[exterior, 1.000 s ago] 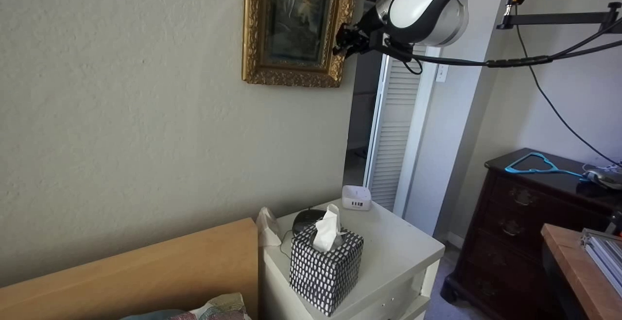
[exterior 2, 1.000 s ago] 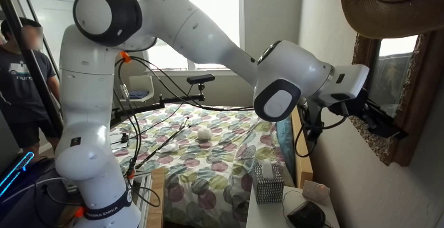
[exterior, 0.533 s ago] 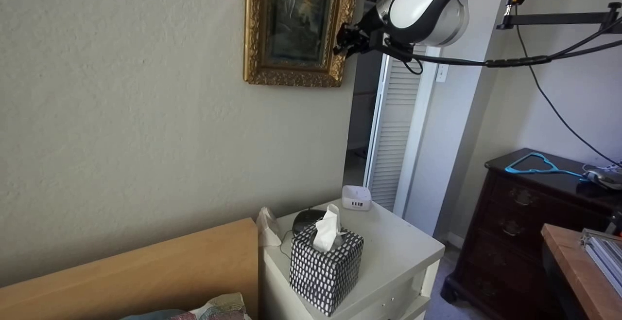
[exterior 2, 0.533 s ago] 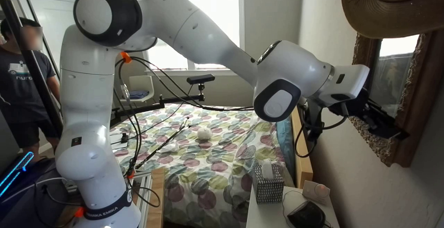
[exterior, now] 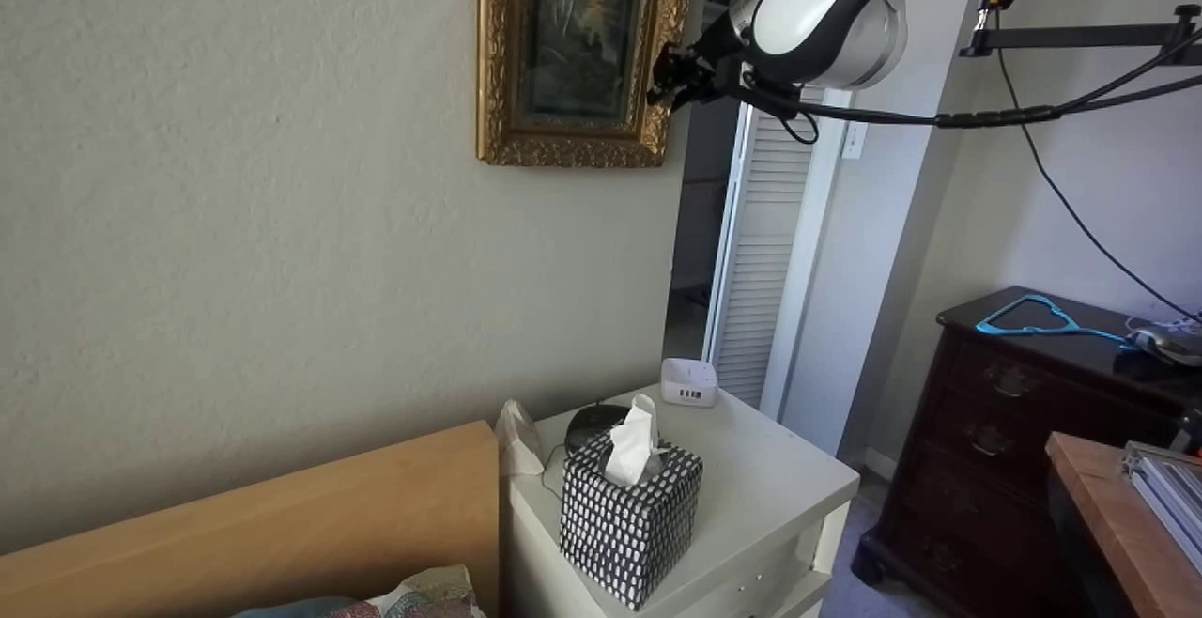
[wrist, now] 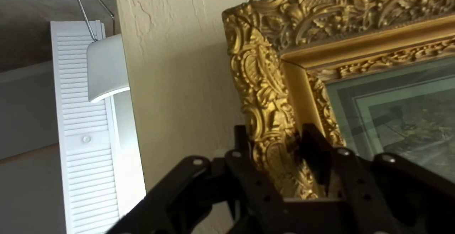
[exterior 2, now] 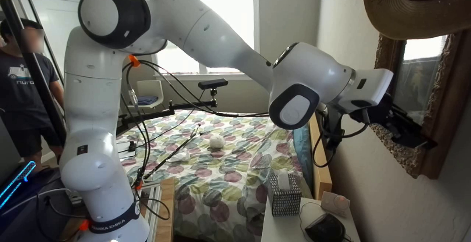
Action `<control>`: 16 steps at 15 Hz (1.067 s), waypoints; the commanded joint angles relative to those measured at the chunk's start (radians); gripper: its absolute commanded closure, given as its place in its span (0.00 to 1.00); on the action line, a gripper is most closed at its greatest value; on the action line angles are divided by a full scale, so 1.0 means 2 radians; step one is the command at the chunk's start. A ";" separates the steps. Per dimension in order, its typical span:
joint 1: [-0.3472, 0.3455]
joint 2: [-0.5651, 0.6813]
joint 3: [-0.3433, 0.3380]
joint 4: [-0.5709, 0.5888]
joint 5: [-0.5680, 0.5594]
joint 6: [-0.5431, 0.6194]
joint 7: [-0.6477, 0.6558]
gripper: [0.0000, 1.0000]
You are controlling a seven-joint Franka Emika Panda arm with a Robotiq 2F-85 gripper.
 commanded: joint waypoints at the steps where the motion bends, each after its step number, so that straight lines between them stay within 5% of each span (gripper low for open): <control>1: 0.004 0.014 -0.021 0.012 0.018 0.009 0.018 0.59; 4: 0.006 0.015 -0.022 0.011 0.019 0.008 0.018 0.43; 5: 0.006 0.015 -0.023 0.011 0.021 0.007 0.021 0.27; 8: 0.006 0.010 -0.022 0.005 0.020 -0.002 0.023 0.05; 16: 0.029 -0.068 -0.035 -0.044 -0.008 -0.049 -0.006 0.00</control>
